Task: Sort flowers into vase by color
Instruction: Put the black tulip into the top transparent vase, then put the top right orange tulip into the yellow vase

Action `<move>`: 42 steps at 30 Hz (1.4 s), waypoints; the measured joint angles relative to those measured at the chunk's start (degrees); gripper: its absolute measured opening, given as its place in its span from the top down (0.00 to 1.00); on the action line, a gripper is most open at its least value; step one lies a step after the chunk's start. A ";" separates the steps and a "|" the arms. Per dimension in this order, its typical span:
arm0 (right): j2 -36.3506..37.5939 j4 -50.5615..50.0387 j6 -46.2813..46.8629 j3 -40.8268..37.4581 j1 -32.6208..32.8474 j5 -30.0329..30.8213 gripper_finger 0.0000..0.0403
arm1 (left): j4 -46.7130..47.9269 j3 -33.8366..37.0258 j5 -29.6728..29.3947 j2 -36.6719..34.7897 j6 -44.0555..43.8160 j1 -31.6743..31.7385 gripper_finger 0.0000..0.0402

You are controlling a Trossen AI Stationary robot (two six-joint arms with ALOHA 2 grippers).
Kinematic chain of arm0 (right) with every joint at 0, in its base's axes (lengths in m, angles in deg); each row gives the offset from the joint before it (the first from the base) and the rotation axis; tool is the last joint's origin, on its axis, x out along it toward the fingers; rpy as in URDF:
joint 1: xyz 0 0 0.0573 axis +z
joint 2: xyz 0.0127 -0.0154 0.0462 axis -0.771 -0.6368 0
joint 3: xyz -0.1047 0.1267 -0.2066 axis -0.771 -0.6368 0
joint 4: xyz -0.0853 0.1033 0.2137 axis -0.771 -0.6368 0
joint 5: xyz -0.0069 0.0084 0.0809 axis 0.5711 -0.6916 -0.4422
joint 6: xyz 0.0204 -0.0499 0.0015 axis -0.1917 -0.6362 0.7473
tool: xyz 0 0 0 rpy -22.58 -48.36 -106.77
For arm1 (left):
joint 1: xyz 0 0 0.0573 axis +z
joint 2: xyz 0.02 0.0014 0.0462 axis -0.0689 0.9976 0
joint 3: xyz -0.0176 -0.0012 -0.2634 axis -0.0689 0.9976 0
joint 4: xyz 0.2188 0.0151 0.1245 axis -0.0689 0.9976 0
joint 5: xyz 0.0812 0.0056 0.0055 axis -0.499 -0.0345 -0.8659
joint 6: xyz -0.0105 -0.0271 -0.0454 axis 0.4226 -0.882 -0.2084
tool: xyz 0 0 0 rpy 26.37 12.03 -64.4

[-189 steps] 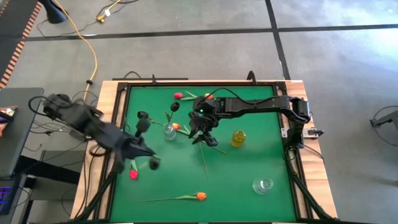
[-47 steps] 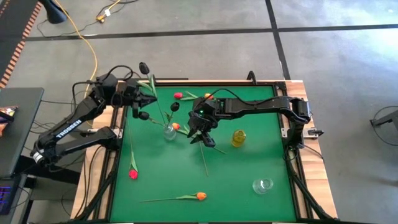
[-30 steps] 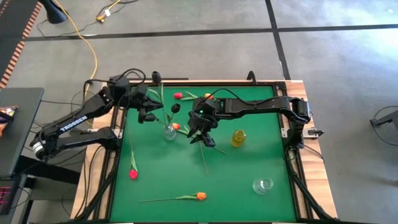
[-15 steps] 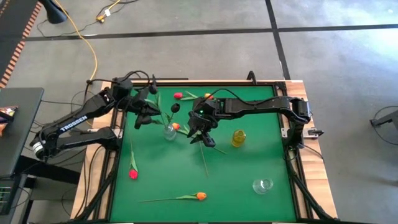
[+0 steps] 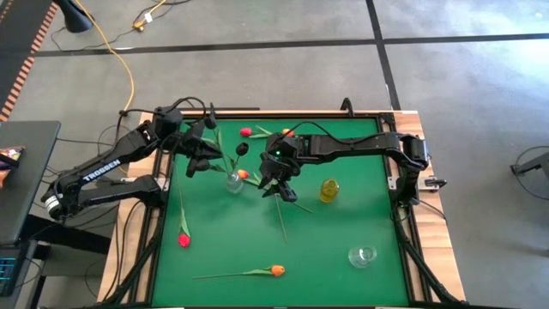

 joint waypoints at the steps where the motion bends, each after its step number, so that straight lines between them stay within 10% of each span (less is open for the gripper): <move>1: 0.00 0.00 0.00 0.00 0.00 -0.05 0.56 | -0.14 0.00 -0.02 0.00 -0.48 0.00 0.90; 14: 0.00 -0.02 0.00 0.00 -0.29 -0.16 0.56 | 6.49 -3.41 -2.14 0.00 4.08 0.00 0.64; 32: 0.00 0.00 -1.03 0.00 -0.66 -0.12 0.56 | 31.30 -18.31 -14.48 2.03 30.31 -3.20 0.67; 42: 0.26 -0.28 -0.77 0.00 -0.96 -0.10 0.56 | 37.53 -24.82 -23.44 4.31 31.07 -6.46 0.67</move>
